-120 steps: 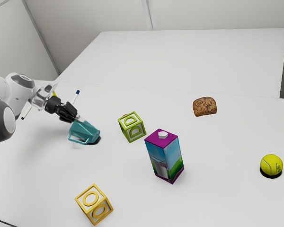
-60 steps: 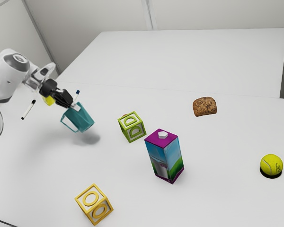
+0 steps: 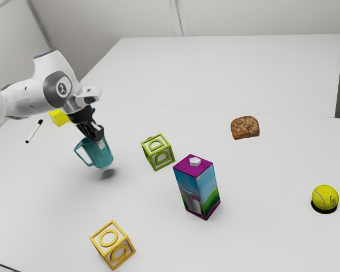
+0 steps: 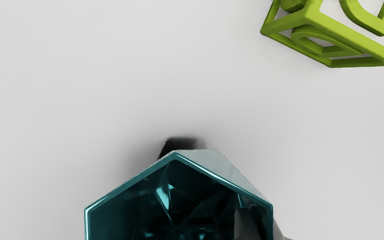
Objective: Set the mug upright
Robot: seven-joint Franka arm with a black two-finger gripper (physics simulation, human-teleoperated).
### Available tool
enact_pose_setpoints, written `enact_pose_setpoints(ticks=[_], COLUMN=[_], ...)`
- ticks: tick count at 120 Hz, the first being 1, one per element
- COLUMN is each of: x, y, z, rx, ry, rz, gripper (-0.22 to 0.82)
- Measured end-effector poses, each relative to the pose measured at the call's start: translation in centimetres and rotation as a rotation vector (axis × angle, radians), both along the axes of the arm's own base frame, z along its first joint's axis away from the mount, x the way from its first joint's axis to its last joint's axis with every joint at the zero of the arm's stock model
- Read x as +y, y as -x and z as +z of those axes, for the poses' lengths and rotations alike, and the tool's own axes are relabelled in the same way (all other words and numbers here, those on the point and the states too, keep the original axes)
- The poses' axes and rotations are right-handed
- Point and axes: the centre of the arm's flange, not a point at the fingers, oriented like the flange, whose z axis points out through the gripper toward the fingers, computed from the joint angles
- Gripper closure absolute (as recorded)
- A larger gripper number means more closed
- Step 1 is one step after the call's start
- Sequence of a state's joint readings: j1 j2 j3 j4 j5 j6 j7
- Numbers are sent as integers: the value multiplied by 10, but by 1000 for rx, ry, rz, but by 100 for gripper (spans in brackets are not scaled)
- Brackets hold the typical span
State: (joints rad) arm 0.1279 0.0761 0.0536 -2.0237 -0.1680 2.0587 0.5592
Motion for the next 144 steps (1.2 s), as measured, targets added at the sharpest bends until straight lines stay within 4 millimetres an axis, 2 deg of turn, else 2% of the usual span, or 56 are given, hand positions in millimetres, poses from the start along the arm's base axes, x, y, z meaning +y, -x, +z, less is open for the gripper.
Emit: enact_pose_setpoints(ticks=[27, 60, 65, 84, 100, 109, 116, 131, 144], x=[-18, -20, -23, -26, -34, -36, -34, -28, -25], y=[-4, -4, -5, -7, -8, -11, -19, -42, -52], z=[-20, -44, -45, -48, -43, -27, -3, 66, 120], rx=[-59, -52, -54, -55, -65, -82, -100, -144, -160], ry=[-37, -62, -66, -72, -71, -70, -67, -61, -61], rz=[81, 156, 159, 180, 184, 189, 193, 202, 196], gripper=[79, 76, 70, 36, 19, 14, 10, 6, 3])
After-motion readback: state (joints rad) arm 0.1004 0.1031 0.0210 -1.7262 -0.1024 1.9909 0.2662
